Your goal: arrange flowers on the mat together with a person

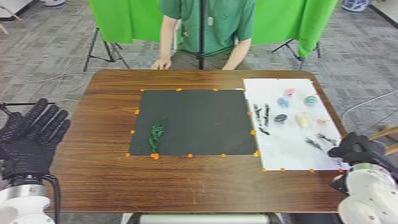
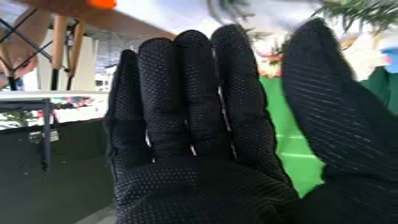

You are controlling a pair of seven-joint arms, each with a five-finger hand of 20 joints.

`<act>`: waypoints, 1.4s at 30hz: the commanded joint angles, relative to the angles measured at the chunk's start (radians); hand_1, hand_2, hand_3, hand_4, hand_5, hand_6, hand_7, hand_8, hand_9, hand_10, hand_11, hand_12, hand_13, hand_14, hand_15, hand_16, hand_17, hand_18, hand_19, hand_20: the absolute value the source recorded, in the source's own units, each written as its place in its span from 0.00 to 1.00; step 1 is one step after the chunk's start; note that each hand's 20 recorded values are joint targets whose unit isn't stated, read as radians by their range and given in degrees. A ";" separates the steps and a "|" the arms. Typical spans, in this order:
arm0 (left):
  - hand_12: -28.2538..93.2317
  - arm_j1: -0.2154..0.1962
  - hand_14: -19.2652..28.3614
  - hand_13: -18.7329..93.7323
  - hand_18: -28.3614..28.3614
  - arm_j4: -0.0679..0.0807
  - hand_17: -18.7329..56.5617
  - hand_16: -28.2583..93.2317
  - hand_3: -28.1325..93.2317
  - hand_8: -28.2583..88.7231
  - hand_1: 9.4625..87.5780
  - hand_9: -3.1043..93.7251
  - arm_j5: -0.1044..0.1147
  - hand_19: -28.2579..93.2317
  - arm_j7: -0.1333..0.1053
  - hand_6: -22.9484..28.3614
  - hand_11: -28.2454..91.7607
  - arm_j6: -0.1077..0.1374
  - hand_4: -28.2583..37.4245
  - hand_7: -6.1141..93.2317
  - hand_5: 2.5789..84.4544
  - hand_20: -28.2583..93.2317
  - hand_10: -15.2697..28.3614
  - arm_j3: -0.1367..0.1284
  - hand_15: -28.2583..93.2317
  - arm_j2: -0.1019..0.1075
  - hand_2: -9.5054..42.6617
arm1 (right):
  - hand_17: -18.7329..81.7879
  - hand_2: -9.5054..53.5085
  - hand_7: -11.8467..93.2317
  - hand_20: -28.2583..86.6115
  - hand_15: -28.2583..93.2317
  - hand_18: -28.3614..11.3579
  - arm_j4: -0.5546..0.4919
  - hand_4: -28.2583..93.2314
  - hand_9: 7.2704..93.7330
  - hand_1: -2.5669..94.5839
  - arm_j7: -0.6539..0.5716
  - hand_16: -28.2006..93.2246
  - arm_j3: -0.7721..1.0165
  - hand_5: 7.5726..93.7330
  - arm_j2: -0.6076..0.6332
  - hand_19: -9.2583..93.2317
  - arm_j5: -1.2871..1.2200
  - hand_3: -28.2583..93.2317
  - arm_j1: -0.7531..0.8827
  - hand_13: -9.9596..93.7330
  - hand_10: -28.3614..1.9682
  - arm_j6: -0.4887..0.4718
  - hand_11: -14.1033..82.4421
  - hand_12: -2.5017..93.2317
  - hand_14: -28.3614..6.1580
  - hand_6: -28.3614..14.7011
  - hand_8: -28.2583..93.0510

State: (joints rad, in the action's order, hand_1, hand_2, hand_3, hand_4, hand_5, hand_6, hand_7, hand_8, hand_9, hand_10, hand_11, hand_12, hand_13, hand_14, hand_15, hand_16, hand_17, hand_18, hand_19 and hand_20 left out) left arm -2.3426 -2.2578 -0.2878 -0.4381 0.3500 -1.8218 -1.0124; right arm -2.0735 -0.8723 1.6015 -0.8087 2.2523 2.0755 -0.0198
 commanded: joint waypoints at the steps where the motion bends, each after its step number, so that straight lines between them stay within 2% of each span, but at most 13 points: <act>1: 0.30 -0.011 0.73 0.41 0.79 0.008 0.18 0.18 0.88 0.16 0.14 0.42 0.000 0.55 0.012 0.60 0.38 -0.001 0.00 0.21 0.52 0.35 0.70 0.009 0.48 -0.007 0.43 | 0.39 0.00 0.50 0.42 0.75 0.23 0.020 0.03 0.67 0.54 -0.026 0.50 -0.021 0.66 -0.004 0.72 0.002 0.82 -0.015 0.58 0.52 0.039 0.46 0.51 0.42 0.63 0.28; 3: 0.30 -0.016 0.74 0.41 0.79 0.007 0.18 0.18 0.88 0.16 0.14 0.42 -0.004 0.55 0.013 0.60 0.38 -0.003 0.00 0.21 0.52 0.35 0.70 0.008 0.48 -0.008 0.43 | 0.40 0.02 0.53 0.42 0.74 0.23 0.016 0.04 0.70 0.55 -0.032 0.54 -0.023 0.66 -0.005 0.73 0.000 0.83 -0.013 0.59 0.55 0.058 0.43 0.56 0.44 0.64 0.29; 6: 0.31 -0.010 0.74 0.41 0.79 0.009 0.18 0.18 0.88 0.16 0.15 0.43 -0.002 0.55 0.022 0.60 0.38 0.003 0.00 0.21 0.52 0.35 0.70 0.008 0.49 -0.007 0.43 | 0.41 0.03 0.55 0.44 0.74 0.22 0.000 0.05 0.72 0.55 -0.028 0.57 -0.015 0.66 -0.003 0.76 -0.028 0.83 -0.006 0.61 0.56 0.091 0.44 0.58 0.45 0.66 0.30; 14: 0.31 -0.007 0.74 0.42 0.80 0.011 0.17 0.18 0.88 0.16 0.15 0.43 -0.002 0.55 0.033 0.60 0.39 -0.003 0.00 0.21 0.52 0.35 0.70 0.009 0.50 -0.002 0.43 | 0.47 0.03 0.53 0.50 0.79 0.17 -0.113 0.08 0.79 0.54 -0.022 0.54 -0.002 0.70 0.019 0.83 -0.140 0.82 -0.004 0.69 0.62 0.205 0.53 0.59 0.45 0.65 0.32; 17: 0.31 -0.003 0.74 0.42 0.80 0.014 0.17 0.18 0.88 0.16 0.15 0.43 -0.005 0.55 0.039 0.60 0.39 -0.003 0.00 0.21 0.52 0.35 0.70 0.011 0.50 0.004 0.43 | 0.47 0.03 0.53 0.51 0.79 0.17 -0.149 0.09 0.80 0.53 -0.017 0.54 -0.041 0.71 0.043 0.84 -0.172 0.82 -0.035 0.69 0.61 0.305 0.55 0.58 0.44 0.64 0.32; 21: 0.31 0.005 0.74 0.42 0.80 0.018 0.17 0.18 0.88 0.16 0.15 0.44 -0.005 0.55 0.047 0.60 0.39 -0.001 0.00 0.21 0.52 0.35 0.70 0.019 0.51 0.007 0.43 | 0.47 0.02 0.52 0.52 0.80 0.15 -0.175 0.10 0.79 0.53 0.038 0.54 -0.171 0.72 0.075 0.84 -0.221 0.82 -0.172 0.70 0.61 0.348 0.57 0.56 0.45 0.63 0.33; 26: 0.31 0.017 0.75 0.42 0.80 0.026 0.17 0.18 0.88 0.16 0.15 0.44 -0.010 0.55 0.059 0.60 0.39 -0.007 0.00 0.21 0.52 0.36 0.70 0.034 0.51 0.007 0.44 | 0.48 0.00 0.53 0.52 0.80 0.15 -0.120 0.10 0.80 0.54 0.089 0.54 -0.441 0.73 0.058 0.85 -0.206 0.81 -0.417 0.70 0.61 0.419 0.58 0.56 0.46 0.63 0.33; 29: 0.31 0.028 0.75 0.43 0.80 0.033 0.17 0.18 0.88 0.16 0.15 0.46 -0.015 0.55 0.074 0.62 0.39 -0.008 0.00 0.22 0.55 0.36 0.71 0.051 0.51 0.008 0.44 | 0.48 0.00 0.53 0.52 0.80 0.15 -0.089 0.10 0.80 0.53 0.140 0.55 -0.553 0.73 0.036 0.85 -0.310 0.82 -0.522 0.71 0.61 0.409 0.59 0.56 0.45 0.63 0.33; 32: 0.31 0.032 0.75 0.44 0.80 0.035 0.17 0.18 0.87 0.16 0.15 0.47 -0.019 0.55 0.081 0.63 0.40 -0.017 0.00 0.22 0.56 0.36 0.72 0.067 0.52 0.005 0.44 | 0.48 0.00 0.53 0.52 0.80 0.15 -0.067 0.10 0.80 0.54 0.148 0.55 -0.660 0.73 0.009 0.84 -0.312 0.82 -0.607 0.70 0.61 0.389 0.59 0.56 0.45 0.63 0.33; 35: 0.32 0.032 0.76 0.45 0.80 0.038 0.17 0.18 0.87 0.16 0.15 0.47 -0.019 0.55 0.086 0.63 0.40 -0.015 0.00 0.22 0.57 0.36 0.72 0.072 0.52 0.002 0.44 | 0.48 0.00 0.53 0.52 0.80 0.14 -0.058 0.10 0.80 0.53 0.144 0.55 -0.727 0.73 -0.042 0.84 -0.315 0.82 -0.666 0.70 0.61 0.318 0.59 0.56 0.45 0.63 0.34; 42: 0.32 0.047 0.77 0.45 0.81 0.046 0.17 0.18 0.87 0.16 0.16 0.48 -0.023 0.56 0.097 0.64 0.40 -0.015 0.00 0.23 0.58 0.36 0.73 0.086 0.53 0.004 0.44 | 0.48 0.00 0.53 0.52 0.81 0.13 0.032 0.11 0.80 0.53 0.107 0.55 -0.882 0.72 -0.167 0.84 -0.271 0.82 -0.764 0.70 0.60 0.285 0.60 0.55 0.44 0.63 0.34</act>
State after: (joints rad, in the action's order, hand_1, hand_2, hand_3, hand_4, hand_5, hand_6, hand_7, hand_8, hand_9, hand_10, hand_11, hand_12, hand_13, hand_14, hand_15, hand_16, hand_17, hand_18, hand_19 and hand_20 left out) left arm -2.2972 -2.2284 -0.3025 -0.3610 0.3468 -1.7540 -1.0053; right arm -2.1028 -0.7325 0.8158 -0.8378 1.9201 1.4008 0.2833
